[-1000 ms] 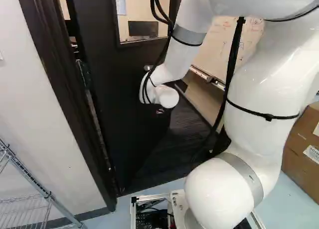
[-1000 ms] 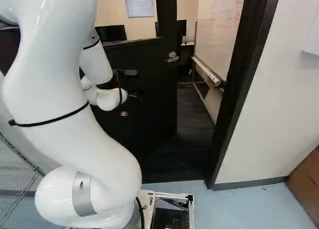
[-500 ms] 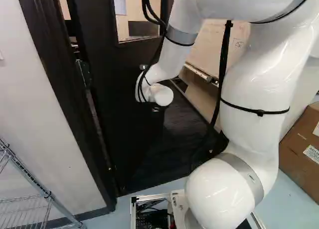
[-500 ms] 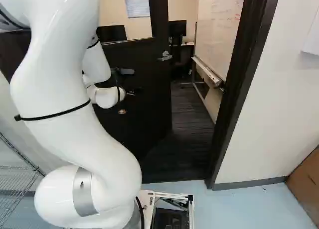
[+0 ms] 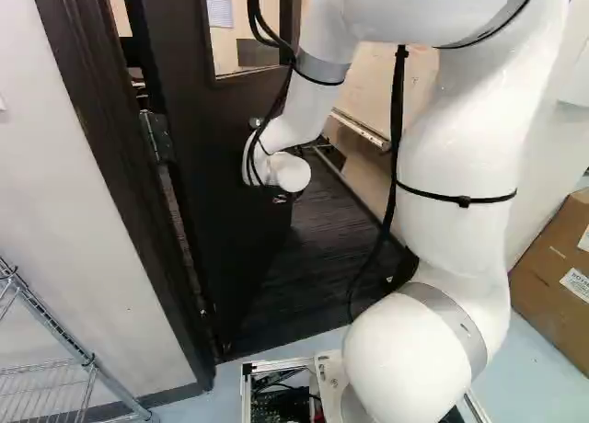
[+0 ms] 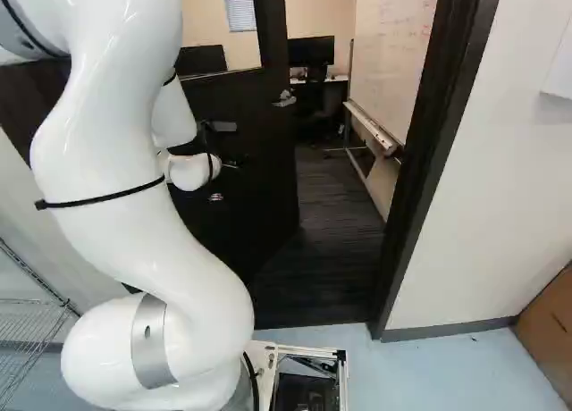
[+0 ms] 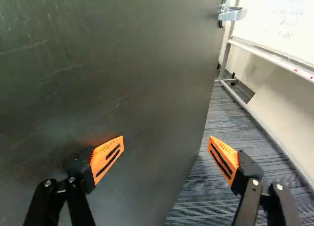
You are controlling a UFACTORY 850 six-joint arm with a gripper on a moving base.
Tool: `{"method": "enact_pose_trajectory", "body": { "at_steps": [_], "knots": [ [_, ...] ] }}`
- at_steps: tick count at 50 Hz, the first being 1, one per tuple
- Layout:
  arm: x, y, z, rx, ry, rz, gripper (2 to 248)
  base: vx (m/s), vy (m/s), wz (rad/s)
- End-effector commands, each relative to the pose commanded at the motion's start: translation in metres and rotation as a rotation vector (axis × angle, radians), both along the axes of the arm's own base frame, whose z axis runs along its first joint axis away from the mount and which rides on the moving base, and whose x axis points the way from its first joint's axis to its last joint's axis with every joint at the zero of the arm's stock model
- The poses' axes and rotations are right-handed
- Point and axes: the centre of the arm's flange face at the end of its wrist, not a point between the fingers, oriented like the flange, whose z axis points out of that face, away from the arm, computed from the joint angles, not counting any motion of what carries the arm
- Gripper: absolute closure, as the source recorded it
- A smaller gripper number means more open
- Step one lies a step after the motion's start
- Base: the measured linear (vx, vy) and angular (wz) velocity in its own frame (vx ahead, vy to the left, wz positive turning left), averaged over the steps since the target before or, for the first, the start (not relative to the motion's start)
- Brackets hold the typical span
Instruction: Open the door and move inside
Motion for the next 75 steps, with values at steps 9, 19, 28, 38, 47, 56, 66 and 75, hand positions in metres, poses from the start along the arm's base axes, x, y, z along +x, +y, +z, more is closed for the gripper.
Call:
{"method": "enact_pose_trajectory", "body": {
  "at_steps": [9, 19, 28, 38, 47, 56, 66, 75],
  "knots": [
    [0.007, 0.008, -0.001, 0.000, -0.004, 0.013, 3, 0.000, 0.000, 0.000],
    [0.013, 0.016, -0.001, -0.003, -0.009, 0.033, 3, 0.000, 0.000, 0.000],
    [0.017, 0.024, -0.002, -0.008, -0.015, 0.058, 3, 0.000, 0.000, 0.000],
    [0.021, 0.033, -0.002, -0.015, -0.021, 0.088, 3, 0.000, 0.000, 0.000],
    [0.025, 0.041, -0.003, -0.022, -0.028, 0.116, 3, 0.000, 0.000, 0.000],
    [0.028, 0.047, -0.003, -0.028, -0.035, 0.142, 3, 0.000, 0.000, 0.000],
    [0.030, 0.054, -0.003, -0.035, -0.046, 0.171, 3, 0.000, 0.000, 0.000],
    [0.032, 0.060, -0.003, -0.042, -0.057, 0.197, 3, 0.000, 0.000, 0.000]
  ]
}}
